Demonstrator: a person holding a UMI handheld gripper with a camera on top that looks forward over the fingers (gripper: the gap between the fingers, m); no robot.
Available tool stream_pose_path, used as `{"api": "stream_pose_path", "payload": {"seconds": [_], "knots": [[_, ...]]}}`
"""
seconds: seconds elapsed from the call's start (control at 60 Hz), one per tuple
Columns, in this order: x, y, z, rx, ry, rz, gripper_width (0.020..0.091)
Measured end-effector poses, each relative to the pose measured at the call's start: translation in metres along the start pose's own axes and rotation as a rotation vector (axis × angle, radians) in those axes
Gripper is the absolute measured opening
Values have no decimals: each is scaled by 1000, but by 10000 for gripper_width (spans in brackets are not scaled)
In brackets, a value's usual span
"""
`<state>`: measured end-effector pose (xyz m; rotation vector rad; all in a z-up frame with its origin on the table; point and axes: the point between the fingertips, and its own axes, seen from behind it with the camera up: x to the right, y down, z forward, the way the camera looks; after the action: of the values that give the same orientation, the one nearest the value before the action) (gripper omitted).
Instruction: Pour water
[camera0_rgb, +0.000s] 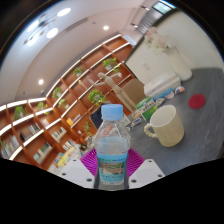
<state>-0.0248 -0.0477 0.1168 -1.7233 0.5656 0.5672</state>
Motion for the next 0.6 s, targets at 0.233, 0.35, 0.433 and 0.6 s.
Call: {"api": "stream_pose_path", "payload": {"seconds": [0.233, 0.35, 0.433, 0.6], "knots": [[-14, -38, 35, 45, -125, 637, 334], [-12, -55, 41, 64, -167, 876, 333], [-2, -66, 49, 84, -201, 1040, 331], [13, -81, 53, 121, -251, 1302, 332]]}}
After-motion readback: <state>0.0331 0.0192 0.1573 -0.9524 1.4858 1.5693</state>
